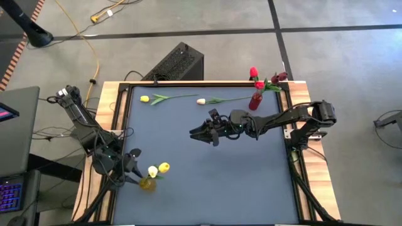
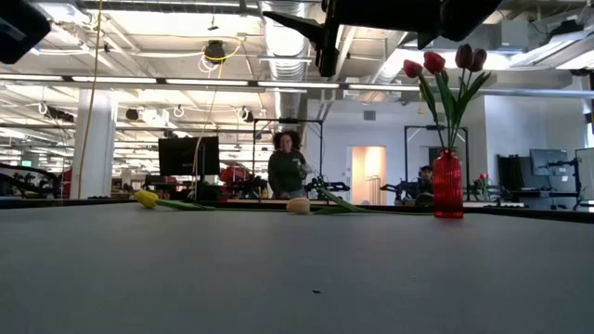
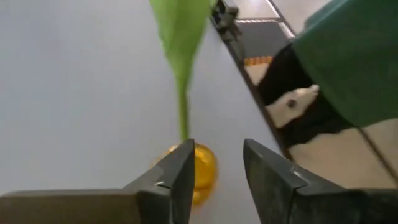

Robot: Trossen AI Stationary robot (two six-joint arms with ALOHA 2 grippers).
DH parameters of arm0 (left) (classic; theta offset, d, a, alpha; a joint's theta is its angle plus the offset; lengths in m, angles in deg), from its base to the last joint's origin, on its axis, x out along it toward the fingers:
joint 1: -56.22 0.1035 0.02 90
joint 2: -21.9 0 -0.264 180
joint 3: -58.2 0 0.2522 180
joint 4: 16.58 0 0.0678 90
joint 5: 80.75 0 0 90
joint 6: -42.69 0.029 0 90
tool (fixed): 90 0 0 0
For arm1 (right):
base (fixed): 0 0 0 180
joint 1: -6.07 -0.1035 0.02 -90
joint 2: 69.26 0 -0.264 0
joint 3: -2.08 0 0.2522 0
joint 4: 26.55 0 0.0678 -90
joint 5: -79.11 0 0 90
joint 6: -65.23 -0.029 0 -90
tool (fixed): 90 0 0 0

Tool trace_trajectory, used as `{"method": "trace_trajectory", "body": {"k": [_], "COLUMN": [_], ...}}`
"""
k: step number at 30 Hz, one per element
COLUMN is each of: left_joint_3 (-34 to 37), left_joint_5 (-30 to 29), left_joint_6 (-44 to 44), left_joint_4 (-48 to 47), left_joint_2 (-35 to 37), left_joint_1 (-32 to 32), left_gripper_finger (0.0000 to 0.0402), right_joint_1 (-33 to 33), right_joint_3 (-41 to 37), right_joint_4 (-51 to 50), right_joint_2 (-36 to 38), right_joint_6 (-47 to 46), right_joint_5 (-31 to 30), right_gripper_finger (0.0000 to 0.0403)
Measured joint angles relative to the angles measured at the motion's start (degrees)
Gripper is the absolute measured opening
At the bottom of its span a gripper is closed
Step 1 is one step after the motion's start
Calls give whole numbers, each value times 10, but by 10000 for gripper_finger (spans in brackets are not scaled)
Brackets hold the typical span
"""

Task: Sort flowers into vase by color
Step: Put the white flower into the yellow vase

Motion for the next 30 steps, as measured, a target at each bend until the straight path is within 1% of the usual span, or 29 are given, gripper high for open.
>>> {"method": "trace_trajectory", "body": {"k": [4,8,11,14,17,19,21,23,26,30], "left_joint_3": [0,-4,-24,-54,-92,-115,-133,-147,-158,-158], "left_joint_5": [53,75,66,23,-40,-79,-104,-115,-117,-101], "left_joint_6": [-35,-79,-102,-117,-99,-72,-30,14,72,113], "left_joint_4": [1,-4,-18,-29,-46,-59,-52,-41,-16,12], "left_joint_2": [14,43,67,88,99,102,102,100,96,96], "left_joint_1": [0,9,24,46,75,102,133,170,229,305], "left_gripper_finger": [138,139,139,139,139,139,139,139,139,139], "right_joint_1": [0,2,2,2,3,7,14,25,47,82], "right_joint_3": [0,0,1,19,63,102,143,176,212,255], "right_joint_4": [-3,-3,-3,-28,-120,-210,-305,-383,-479,-575], "right_joint_2": [0,0,0,0,0,0,0,0,0,-5], "right_joint_6": [23,46,74,109,170,213,254,286,321,388], "right_joint_5": [11,15,16,25,29,31,30,19,-14,-39], "right_gripper_finger": [265,265,265,265,265,265,265,265,265,265]}}
